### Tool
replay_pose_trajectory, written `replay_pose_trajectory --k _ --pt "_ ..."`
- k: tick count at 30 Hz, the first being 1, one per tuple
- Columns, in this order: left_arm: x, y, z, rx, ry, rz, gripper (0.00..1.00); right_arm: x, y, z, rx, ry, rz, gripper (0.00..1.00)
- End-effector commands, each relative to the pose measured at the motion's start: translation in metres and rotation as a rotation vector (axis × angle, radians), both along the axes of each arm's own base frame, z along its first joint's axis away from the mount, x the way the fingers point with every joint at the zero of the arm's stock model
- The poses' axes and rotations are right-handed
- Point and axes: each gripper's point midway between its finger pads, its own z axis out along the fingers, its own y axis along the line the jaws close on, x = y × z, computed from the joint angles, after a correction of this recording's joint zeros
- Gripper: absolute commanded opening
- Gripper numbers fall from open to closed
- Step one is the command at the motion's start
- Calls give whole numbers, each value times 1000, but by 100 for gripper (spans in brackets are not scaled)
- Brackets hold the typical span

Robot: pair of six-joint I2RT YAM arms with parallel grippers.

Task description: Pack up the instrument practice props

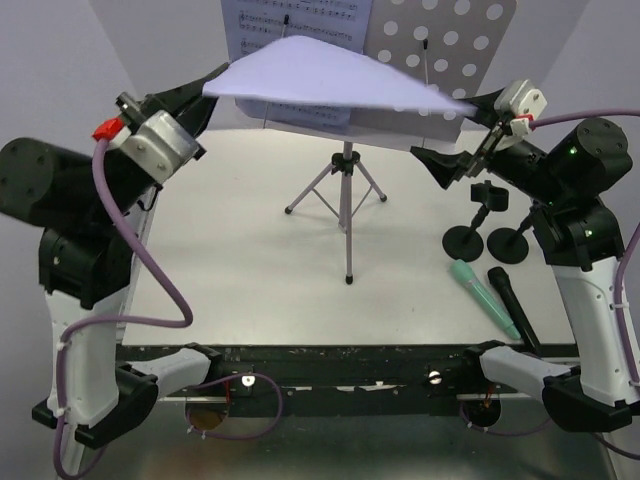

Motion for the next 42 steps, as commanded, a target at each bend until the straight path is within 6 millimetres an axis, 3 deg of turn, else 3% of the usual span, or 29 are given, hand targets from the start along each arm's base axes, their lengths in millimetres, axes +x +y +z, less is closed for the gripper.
replay_pose_trajectory --k 1,4,9,14,17,19,22,25,29,33,37,42 --pt "22 51 -42 229 -7 366 0 -9 -1 -20 -98 -21 25 99" --pt "18 76 -76 318 46 485 0 -14 -3 -34 -147 -31 26 99" --pt "-28 97 -147 454 211 470 0 -6 -10 -53 -181 -19 -27 99" --pt "-80 95 -246 622 390 306 0 -2 -10 -57 -180 -13 -29 99" --pt "-93 90 -291 708 418 224 0 -1 -6 -61 -178 -11 -12 99" --pt "-90 86 -313 742 426 196 0 3 -5 -66 -180 -4 -8 99" --pt "-78 76 -323 711 448 176 0 11 -6 -66 -173 0 -32 99" --pt "-56 70 -337 628 645 211 0 12 -7 -64 -172 -5 -39 99" --pt "-26 73 -372 540 967 331 0 5 -8 -65 -168 -5 -36 100" --pt "5 69 -383 449 1152 415 0 3 -13 -66 -167 -4 -60 99" --pt "28 79 -402 422 1313 478 0 1 -13 -62 -162 -6 -57 100" --pt "44 112 -450 386 1615 550 0 -1 -11 -57 -155 -11 -45 99"
